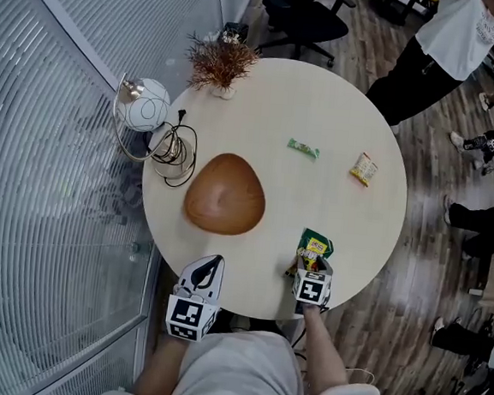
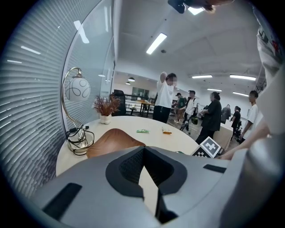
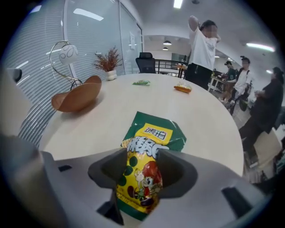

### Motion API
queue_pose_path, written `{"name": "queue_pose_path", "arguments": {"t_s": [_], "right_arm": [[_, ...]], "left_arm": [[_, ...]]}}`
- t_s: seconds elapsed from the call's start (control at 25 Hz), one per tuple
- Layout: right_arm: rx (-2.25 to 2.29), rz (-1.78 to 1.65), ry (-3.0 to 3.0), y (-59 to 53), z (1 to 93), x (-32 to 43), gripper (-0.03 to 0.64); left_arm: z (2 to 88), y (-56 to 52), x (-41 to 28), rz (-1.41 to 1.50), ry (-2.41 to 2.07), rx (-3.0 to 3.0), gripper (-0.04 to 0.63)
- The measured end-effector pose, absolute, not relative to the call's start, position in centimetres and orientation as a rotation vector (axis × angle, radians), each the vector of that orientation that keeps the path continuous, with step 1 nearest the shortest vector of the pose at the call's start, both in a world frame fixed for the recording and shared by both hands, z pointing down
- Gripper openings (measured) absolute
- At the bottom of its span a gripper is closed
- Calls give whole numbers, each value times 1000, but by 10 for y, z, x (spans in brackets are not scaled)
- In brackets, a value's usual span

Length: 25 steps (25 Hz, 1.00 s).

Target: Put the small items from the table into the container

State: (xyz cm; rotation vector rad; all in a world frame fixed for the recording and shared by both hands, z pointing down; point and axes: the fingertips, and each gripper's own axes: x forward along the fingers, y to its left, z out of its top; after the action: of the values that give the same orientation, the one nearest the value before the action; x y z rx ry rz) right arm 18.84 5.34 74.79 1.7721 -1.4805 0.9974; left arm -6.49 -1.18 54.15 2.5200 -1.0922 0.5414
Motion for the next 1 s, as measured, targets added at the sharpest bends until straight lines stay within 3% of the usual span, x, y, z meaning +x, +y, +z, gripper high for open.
{"name": "queue_pose_path", "arguments": {"t_s": [0.08, 0.36, 0.72, 1.0], "right_arm": [[1752, 1010, -1489, 53, 748, 185, 201], [1763, 1001, -1624, 50, 728, 163, 166], [1645, 657, -2111, -79, 576, 46, 166], [1352, 677, -2046, -150, 623, -28, 167]], "left_arm": [[543, -13, -67, 537, -1091, 2518, -5], [547, -16, -86, 523, -1121, 2499, -5], [536, -34, -131, 428, -1275, 2417, -6], [536, -27, -157, 419, -1317, 2342, -5]]}}
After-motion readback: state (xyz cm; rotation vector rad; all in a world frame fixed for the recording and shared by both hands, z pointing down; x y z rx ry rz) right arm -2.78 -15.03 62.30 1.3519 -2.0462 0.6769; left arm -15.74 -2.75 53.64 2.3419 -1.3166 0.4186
